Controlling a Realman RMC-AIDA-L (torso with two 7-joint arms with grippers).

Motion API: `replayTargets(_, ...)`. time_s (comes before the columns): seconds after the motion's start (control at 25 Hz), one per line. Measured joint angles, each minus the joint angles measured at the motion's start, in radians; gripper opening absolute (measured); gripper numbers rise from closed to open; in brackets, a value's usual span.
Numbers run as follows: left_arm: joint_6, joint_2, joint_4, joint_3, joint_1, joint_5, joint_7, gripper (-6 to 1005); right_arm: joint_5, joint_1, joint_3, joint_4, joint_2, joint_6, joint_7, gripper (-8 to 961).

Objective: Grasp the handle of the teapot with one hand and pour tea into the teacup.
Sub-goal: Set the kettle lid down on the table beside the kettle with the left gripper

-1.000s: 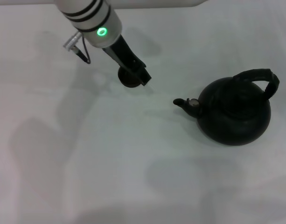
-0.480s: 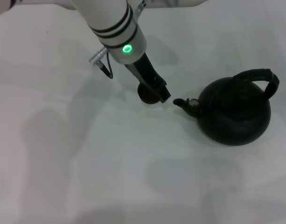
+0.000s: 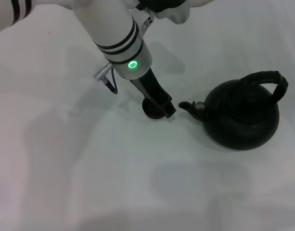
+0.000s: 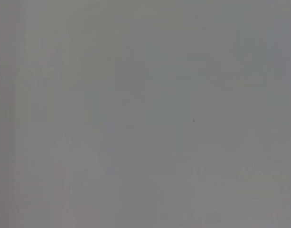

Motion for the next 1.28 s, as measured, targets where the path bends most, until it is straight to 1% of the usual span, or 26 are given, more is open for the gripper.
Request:
replayTargets(0.2, 0.021, 0.000, -0.003, 0.004, 0.008, 0.008, -0.008, 698, 0.000, -0.003, 0.000, 0.005, 0.000, -0.008, 0.000, 876)
replayTargets(0.28, 0.031, 0.000, -0.003, 0.026, 0.009, 0.010, -0.009, 698, 0.000, -0.005, 0.000, 0.005, 0.000, -0.009, 0.001, 876)
replayTargets(0.32, 0.041, 0.000, -0.003, 0.051, 0.009, 0.010, -0.014, 698, 0.000, -0.005, 0.000, 0.005, 0.000, -0.010, 0.001, 876)
replayTargets(0.48, 0.047, 0.000, -0.003, 0.071, 0.006, 0.010, -0.021, 698, 0.000, -0.005, 0.000, 0.005, 0.000, -0.010, 0.002, 875)
replayTargets(0.92, 0.049, 0.000, 0.006, 0.075, 0.005, 0.008, -0.017, 698, 0.000, -0.004, 0.000, 0.004, 0.000, -0.010, 0.000, 876)
replayTargets(1.28, 0.059, 0.000, 0.005, 0.076, 0.004, 0.006, -0.014, 718, 0.000, -0.003, 0.000, 0.001, 0.000, -0.010, 0.000, 876)
